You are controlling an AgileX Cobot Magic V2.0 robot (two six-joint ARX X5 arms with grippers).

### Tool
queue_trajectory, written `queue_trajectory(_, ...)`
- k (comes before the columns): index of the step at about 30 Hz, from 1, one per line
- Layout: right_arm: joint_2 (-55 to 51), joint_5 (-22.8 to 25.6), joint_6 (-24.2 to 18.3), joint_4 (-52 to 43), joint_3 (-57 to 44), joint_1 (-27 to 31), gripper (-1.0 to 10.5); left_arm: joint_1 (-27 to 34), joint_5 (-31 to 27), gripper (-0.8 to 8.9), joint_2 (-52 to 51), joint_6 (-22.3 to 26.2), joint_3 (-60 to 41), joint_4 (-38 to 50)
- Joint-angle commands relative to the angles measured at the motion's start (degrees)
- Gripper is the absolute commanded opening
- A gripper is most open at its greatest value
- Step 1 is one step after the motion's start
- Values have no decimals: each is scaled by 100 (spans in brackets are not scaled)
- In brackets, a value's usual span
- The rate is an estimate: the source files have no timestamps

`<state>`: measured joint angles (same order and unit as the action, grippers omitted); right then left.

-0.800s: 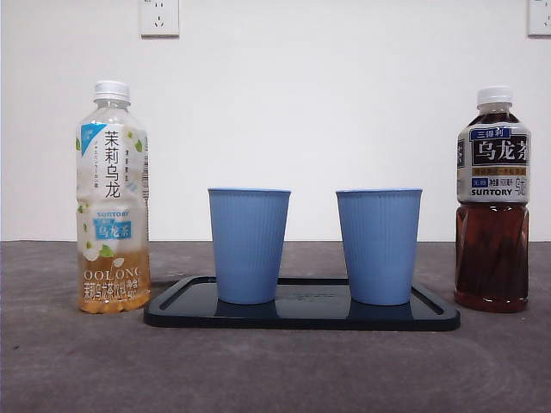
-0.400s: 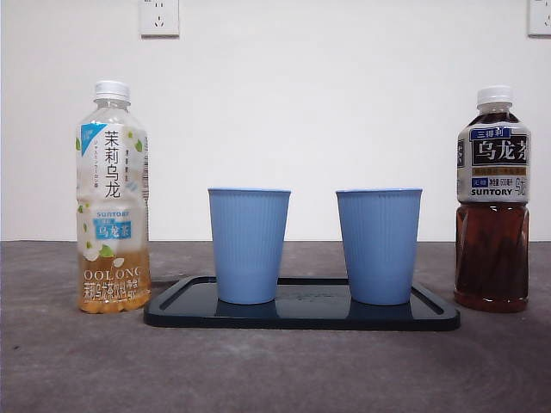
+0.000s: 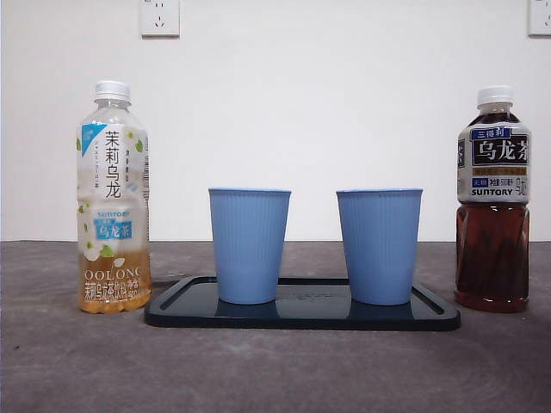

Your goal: Pour the drink into the cup

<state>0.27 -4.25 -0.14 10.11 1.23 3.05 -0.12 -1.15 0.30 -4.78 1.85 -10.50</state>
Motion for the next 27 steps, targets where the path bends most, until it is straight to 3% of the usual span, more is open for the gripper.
queue_trajectory(1, -7, 20, -92, -44, -59, -35, 12, 11, 9, 28, -11, 83, -116, -26)
queue_trajectory(27, -7, 20, -92, -116, -59, -33, 12, 11, 9, 28, -11, 83, -116, -26)
